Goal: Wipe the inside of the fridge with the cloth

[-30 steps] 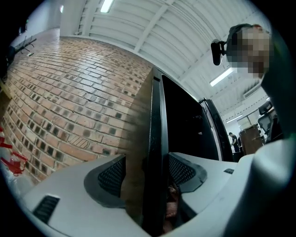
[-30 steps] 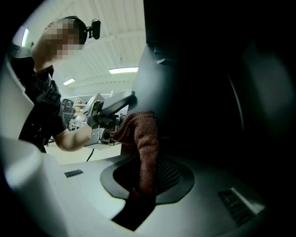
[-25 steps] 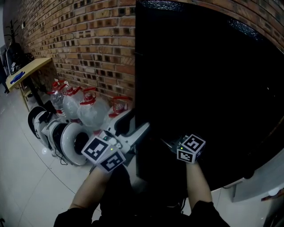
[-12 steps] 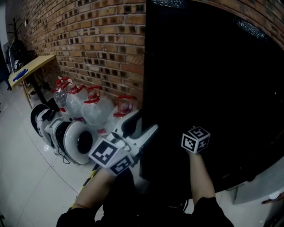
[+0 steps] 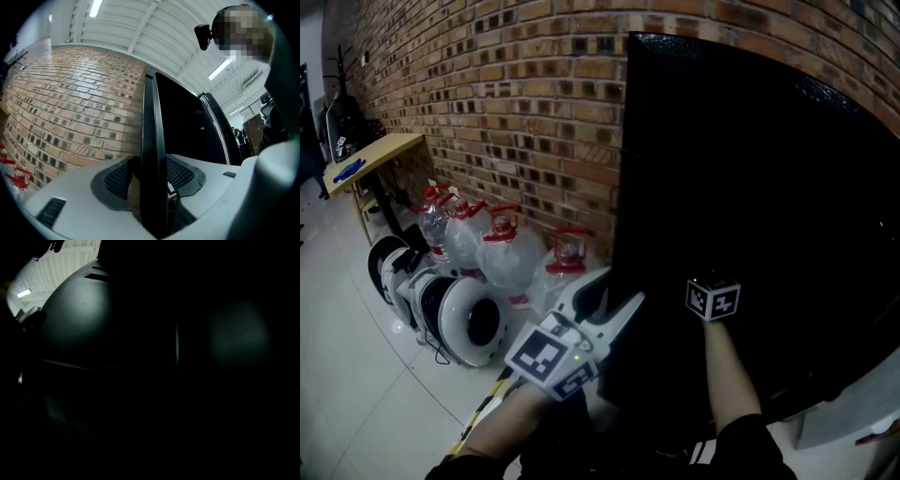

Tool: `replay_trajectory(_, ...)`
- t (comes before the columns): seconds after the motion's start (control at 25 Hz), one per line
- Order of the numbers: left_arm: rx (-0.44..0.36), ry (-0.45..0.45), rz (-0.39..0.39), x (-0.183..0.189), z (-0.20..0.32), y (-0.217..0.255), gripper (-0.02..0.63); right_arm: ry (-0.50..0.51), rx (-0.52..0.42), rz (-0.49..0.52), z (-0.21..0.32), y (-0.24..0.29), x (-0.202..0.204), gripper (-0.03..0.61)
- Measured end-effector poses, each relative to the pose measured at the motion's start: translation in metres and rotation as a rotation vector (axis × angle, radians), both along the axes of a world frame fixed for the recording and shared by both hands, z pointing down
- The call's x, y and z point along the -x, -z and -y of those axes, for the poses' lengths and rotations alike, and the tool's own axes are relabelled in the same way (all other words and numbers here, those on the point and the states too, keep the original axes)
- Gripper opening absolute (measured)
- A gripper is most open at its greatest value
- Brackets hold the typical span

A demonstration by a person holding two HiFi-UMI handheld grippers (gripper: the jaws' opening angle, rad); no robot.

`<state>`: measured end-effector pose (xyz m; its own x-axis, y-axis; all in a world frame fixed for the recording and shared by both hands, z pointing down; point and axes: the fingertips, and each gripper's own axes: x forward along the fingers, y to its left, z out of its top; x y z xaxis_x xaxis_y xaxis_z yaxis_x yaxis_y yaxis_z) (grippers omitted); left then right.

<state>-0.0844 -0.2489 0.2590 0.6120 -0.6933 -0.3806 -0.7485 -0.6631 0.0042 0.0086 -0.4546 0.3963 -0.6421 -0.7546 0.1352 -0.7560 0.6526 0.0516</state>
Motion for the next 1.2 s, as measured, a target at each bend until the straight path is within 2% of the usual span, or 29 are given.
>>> replay_trajectory(0.2, -0.017, -0.002, -0.009, 0.001, 0.000, 0.000, 0.218, -0.028, 0.020, 0.000, 0.016, 0.004, -0.006, 0.084)
replay_trajectory(0.44, -0.013, 0.001, -0.016, 0.001, -0.001, 0.001, 0.218, -0.150, 0.067, -0.030, 0.050, 0.001, -0.022, 0.084)
replay_trajectory(0.52, -0.019, 0.002, -0.009, 0.001, 0.000, 0.001, 0.218, -0.172, 0.055, -0.021, 0.054, 0.009, -0.020, 0.083)
replay_trajectory(0.76, -0.003, 0.009, -0.035, 0.002, -0.001, 0.000, 0.218, -0.183, 0.012, -0.011, 0.053, 0.017, -0.018, 0.083)
replay_trajectory(0.88, -0.009, 0.005, -0.037, 0.002, 0.000, 0.000, 0.218, -0.176, 0.040, -0.004, 0.046, 0.010, -0.026, 0.082)
replay_trajectory(0.96, -0.009, 0.002, -0.039, 0.002, 0.000, 0.000, 0.221, -0.118, 0.049, 0.017, 0.023, 0.009, -0.024, 0.082)
replay_trajectory(1.04, -0.009, 0.004, -0.046, 0.004, 0.000, 0.000, 0.221, -0.013, 0.029, 0.018, -0.011, 0.016, -0.014, 0.083)
replay_trajectory(1.12, -0.009, 0.006, -0.055, 0.005, 0.000, 0.001, 0.221, 0.149, -0.017, -0.031, -0.051, 0.022, 0.004, 0.083)
replay_trajectory(1.2, -0.005, 0.004, -0.060, 0.005, 0.001, 0.001, 0.221, 0.339, -0.071, -0.136, -0.094, 0.020, 0.022, 0.083)
